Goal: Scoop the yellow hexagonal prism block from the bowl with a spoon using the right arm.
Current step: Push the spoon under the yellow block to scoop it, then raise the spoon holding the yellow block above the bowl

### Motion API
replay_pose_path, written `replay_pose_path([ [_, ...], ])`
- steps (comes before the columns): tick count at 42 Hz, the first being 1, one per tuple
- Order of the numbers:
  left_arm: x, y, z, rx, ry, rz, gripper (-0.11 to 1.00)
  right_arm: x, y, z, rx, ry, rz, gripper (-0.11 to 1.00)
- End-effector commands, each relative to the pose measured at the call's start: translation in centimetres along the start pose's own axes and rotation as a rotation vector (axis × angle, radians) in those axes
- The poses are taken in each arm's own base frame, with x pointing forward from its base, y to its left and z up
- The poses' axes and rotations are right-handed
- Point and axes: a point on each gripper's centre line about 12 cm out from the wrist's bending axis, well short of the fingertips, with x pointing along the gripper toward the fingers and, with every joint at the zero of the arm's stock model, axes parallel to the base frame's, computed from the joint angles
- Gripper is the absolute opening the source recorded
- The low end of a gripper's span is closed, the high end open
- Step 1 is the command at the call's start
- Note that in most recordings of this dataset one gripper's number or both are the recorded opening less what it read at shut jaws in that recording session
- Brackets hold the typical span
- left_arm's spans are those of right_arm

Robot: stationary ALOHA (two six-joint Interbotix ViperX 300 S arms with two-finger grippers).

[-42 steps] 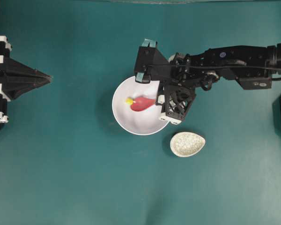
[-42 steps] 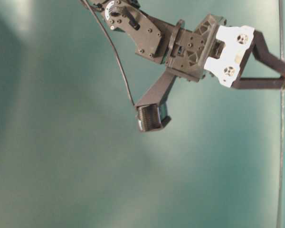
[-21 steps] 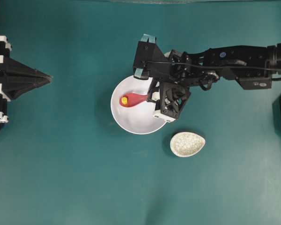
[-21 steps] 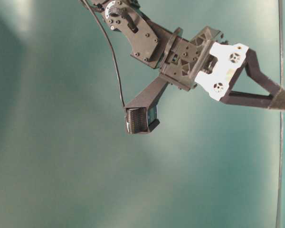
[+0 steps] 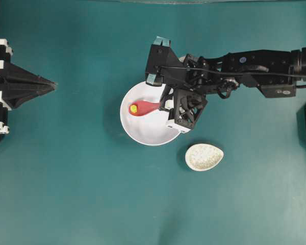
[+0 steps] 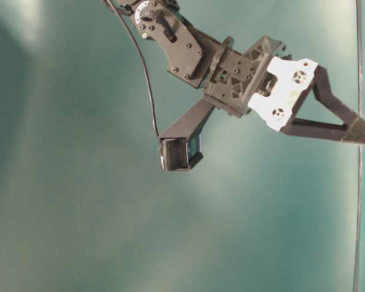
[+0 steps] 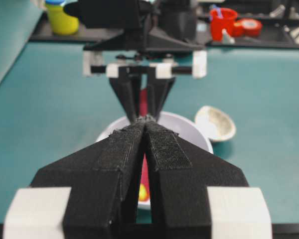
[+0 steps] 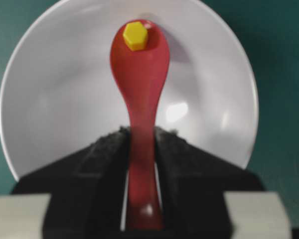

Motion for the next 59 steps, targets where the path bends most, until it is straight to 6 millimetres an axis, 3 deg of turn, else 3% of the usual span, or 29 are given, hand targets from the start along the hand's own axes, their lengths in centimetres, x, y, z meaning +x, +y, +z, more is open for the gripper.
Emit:
replay_pose_path([
  [1, 0.1, 0.1, 0.8, 0.003, -0.024, 0.005, 0.00, -1.5, 0.1, 0.8, 0.006, -0.069, 0.004, 0.22],
  [36, 0.1, 0.1, 0.8, 0.004, -0.023, 0.003, 0.00, -6.2, 1.5, -4.5, -0.035, -0.556, 0.040, 0.22],
  [59, 0.1, 0.1, 0.9, 0.008, -0.029, 0.003, 0.00, -6.5, 1.5, -4.5, -0.060, -0.576, 0.034, 0.22],
])
